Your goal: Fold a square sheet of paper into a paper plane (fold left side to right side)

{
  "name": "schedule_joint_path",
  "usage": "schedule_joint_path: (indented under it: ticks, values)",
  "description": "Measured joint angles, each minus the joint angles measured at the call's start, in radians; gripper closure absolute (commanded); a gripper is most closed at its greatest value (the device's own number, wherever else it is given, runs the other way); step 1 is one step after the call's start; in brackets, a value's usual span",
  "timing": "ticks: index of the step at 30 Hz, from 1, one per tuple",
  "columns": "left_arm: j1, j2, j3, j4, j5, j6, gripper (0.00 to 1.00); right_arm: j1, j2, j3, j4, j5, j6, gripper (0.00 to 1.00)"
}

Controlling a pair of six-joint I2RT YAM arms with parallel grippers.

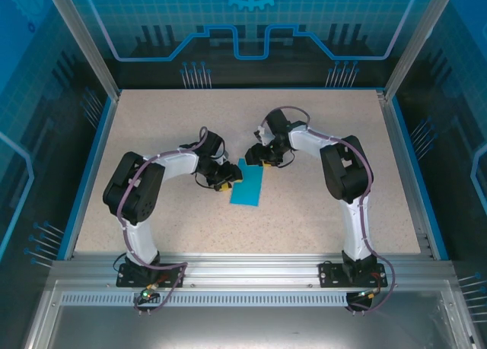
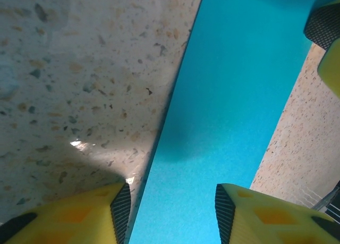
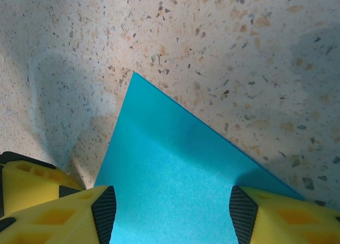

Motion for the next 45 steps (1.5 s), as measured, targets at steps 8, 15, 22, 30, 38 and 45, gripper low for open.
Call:
schedule_joint_path:
  ticks: [8, 15, 22, 30, 38, 45]
  values:
    - [0.000, 0.010, 0.006, -0.002, 0.003, 0.000, 0.57, 0.000, 0.001, 0.000, 0.000, -0.005, 0.000, 0.37]
    - [0.000, 0.010, 0.006, 0.008, 0.003, 0.003, 0.62, -0.003, 0.001, 0.000, 0.001, -0.015, 0.000, 0.36]
    - [0.000, 0.010, 0.006, 0.007, 0.002, 0.008, 0.62, -0.005, 0.003, 0.000, 0.003, -0.020, 0.000, 0.35]
    - [0.000, -0.010, 0.006, 0.004, 0.002, 0.022, 0.62, -0.005, 0.003, 0.000, 0.004, -0.023, 0.000, 0.34]
    - [0.000, -0.044, 0.006, 0.004, 0.003, 0.021, 0.61, -0.005, 0.003, 0.000, 0.004, -0.027, 0.000, 0.33]
    - [0.000, -0.071, 0.006, 0.004, 0.003, 0.022, 0.61, -0.005, 0.003, 0.000, 0.005, -0.029, 0.000, 0.33]
